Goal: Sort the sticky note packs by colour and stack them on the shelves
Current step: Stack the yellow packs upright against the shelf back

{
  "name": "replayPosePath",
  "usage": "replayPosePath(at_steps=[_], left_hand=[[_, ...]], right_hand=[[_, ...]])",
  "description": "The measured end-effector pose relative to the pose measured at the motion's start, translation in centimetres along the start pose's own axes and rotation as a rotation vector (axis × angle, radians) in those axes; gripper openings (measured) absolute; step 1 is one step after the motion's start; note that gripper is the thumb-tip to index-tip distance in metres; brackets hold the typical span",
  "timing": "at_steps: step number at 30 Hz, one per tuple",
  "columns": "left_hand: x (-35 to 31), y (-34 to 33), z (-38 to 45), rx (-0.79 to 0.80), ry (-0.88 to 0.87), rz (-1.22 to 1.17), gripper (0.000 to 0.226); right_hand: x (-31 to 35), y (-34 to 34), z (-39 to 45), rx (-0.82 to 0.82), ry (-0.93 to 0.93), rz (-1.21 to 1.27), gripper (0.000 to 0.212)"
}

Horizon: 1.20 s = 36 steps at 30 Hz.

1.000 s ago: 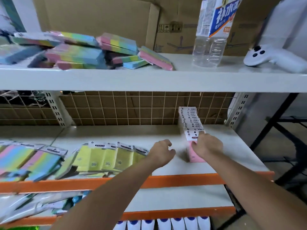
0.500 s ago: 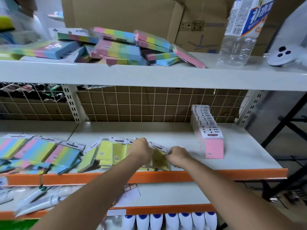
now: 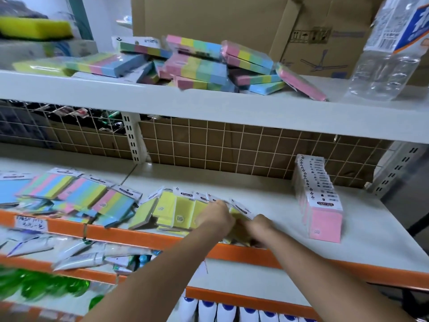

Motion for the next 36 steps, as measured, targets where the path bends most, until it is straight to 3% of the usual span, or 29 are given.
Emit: replayPosePath(at_steps=[6,9,14,16,21,30,36], left_hand=[[-0.4,-0.2,0.1,0.018,0.040,-0.022,0.034],[-0.4,0.1,0.3,0.055,0.031,-0.126,0.022],[-0.8,0.5,0.8,0.114,0.009,-0.278,0.014],[-0.9,1.1,1.1,0.090,0.007,-0.273,0.020],[0.0,4.1,2.3,-0.012,-0.046,-0.242,0.023],[3.0,6.8,5.1,-0.025,-0.105,-0.232,0.013],[4.1,9.6,7.2,-0.042,-0.135,-0.247,0.021]], right_hand=[[0.1,-0.4,0.3,0.103,0.014,0.171,0.052],[0.1,0.4,0.1,0.105,0.040,0.190,0.053],[1.2,2.6,-1.1,-0.016,0.110,0.096,0.041],[2.3,2.9,-1.1,-0.063,0.171,0.090,0.028],[5.5,2.9,-1.0,-0.175,0.254,0.152,0.026],[9.2,2.0,-0.8,-0.203,0.262,0.210,0.070],[12.6,1.2,0.5,-0.178,0.284,0.187,0.059]])
Point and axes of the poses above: each hand's wrist, its own z-axis towards the middle knuckle, its own y-axis out of the back of the hand, x = y × z, the point moved 5 cm from there along z, towards the middle knuckle, and after that the axes turned 14 degrees about x, right-handed, at the moved point
